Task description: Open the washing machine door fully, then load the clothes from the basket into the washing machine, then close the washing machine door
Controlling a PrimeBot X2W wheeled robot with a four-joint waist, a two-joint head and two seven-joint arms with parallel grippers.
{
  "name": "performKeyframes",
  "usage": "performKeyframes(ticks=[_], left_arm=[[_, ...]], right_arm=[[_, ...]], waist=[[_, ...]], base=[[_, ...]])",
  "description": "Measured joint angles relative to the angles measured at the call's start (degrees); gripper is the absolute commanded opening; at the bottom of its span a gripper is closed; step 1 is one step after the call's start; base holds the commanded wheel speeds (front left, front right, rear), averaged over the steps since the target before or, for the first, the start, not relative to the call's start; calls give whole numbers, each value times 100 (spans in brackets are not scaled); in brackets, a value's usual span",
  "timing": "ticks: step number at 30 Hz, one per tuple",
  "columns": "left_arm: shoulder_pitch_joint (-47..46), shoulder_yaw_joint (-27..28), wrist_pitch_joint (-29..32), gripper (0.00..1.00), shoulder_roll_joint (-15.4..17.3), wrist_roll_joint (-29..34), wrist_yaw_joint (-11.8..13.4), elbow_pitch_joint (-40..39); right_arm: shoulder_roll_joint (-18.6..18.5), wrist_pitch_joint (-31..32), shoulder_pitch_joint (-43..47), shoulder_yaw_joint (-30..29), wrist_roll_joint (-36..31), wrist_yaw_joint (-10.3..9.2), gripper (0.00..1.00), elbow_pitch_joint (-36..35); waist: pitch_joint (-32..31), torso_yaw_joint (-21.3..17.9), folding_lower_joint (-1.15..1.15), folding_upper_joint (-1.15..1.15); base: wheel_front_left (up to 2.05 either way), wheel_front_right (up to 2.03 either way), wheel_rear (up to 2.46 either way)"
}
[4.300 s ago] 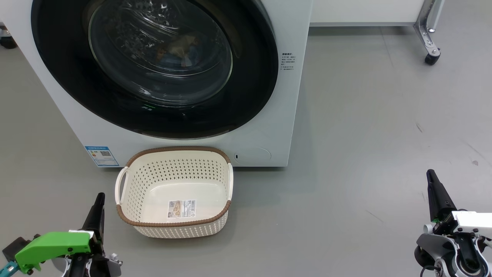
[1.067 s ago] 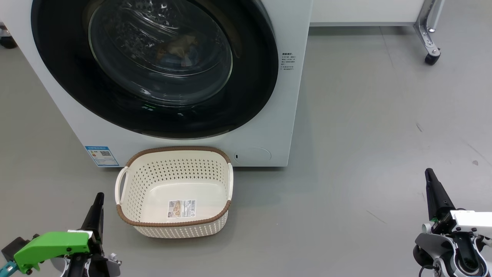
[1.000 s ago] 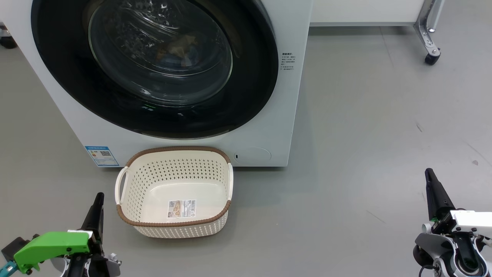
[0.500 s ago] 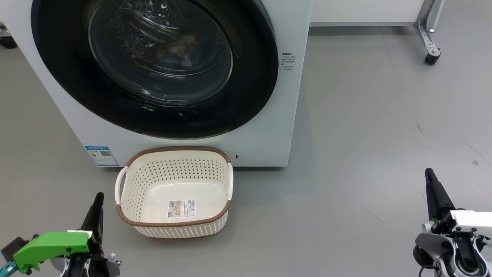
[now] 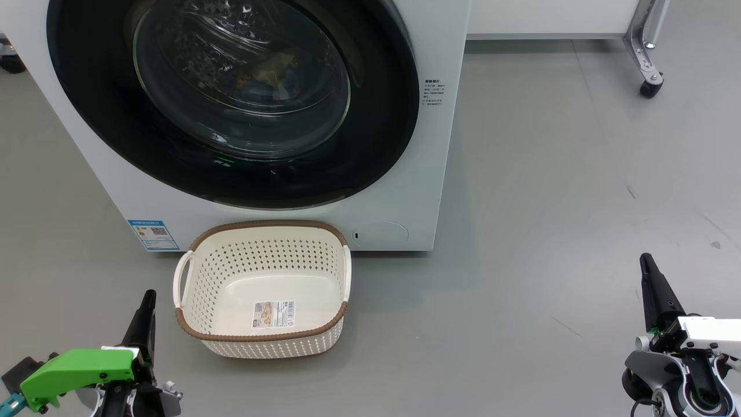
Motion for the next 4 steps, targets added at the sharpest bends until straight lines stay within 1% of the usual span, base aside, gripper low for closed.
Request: performKeyframes(ticks=[4], left_arm=[[0, 1, 0, 0, 0, 0, 0, 0]], right_arm=[[0, 0, 0, 0, 0, 0, 0, 0]], waist=[[0, 0, 0, 0]], base=[[0, 0, 0]])
